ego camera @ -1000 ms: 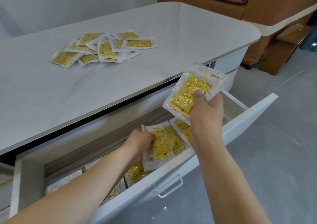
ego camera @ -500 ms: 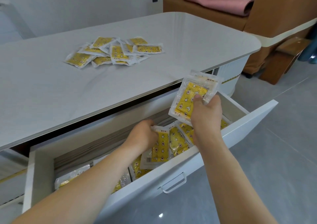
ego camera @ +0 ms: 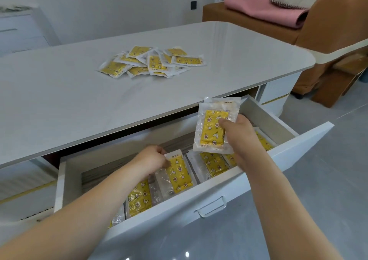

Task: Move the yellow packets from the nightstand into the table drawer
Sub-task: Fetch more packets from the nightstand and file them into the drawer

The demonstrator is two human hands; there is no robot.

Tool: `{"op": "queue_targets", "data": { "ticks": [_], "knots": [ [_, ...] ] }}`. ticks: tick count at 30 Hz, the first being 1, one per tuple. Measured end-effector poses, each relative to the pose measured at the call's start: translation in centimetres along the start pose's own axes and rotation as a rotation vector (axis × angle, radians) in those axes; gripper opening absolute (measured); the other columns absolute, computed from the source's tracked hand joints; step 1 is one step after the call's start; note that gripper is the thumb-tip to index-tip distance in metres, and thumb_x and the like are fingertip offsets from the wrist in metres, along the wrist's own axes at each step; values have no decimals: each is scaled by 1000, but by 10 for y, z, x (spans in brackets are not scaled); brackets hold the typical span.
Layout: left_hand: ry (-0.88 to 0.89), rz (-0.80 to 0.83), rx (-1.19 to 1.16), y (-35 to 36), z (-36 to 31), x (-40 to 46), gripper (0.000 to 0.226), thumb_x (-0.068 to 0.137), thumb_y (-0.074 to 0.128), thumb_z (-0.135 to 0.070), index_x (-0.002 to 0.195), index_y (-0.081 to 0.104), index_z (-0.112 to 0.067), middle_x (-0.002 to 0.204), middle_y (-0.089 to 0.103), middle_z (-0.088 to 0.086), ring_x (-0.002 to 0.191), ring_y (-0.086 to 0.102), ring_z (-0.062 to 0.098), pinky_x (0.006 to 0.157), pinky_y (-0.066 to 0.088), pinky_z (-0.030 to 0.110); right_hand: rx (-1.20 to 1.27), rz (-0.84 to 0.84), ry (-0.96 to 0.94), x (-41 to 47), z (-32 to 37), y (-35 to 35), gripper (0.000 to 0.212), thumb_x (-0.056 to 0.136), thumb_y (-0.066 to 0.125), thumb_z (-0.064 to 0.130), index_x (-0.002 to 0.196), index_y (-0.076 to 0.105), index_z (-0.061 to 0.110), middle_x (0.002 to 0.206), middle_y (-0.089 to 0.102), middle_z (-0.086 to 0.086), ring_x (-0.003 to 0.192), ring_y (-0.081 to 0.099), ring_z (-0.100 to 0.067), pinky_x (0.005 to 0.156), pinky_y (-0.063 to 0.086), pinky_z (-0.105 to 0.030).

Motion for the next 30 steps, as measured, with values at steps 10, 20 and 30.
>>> {"op": "queue_targets", "data": {
  "ticks": [10, 20, 30],
  "knots": [
    [205, -115, 269, -5, -17, 2, 8, 86, 68, -34, 92, 64, -33, 103, 60, -4, 103, 55, 20, 87, 50, 35, -59, 114, 14, -2, -2, 9, 17, 97, 45, 16, 103, 61, 17, 90, 73, -5, 76, 71, -17, 65, 58, -33],
    [200, 205, -732, -10, -56, -19, 27, 91, 64, -8, 117, 60, -15, 96, 74, 10, 76, 67, 20, 69, 50, 33, -153, 240, 58, -4, -8, 24, 14, 88, 71, 12, 101, 67, 12, 90, 77, -6, 80, 75, -24, 75, 61, -46],
    [99, 112, -547, -37, -4, -21, 22, 90, 55, 9, 93, 61, -12, 84, 68, 13, 67, 59, 21, 50, 44, 27, -257, 282, 41, -17, -6, 50, 15, 94, 63, 19, 104, 71, 10, 94, 76, -8, 90, 73, -27, 89, 56, -44]
  ]
}}
Point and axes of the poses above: each hand's wrist, its own x-axis towards the middle knuckle, its own y-axis out of the palm, z = x × y, the point moved 10 cm from there along x, towards the middle knuckle
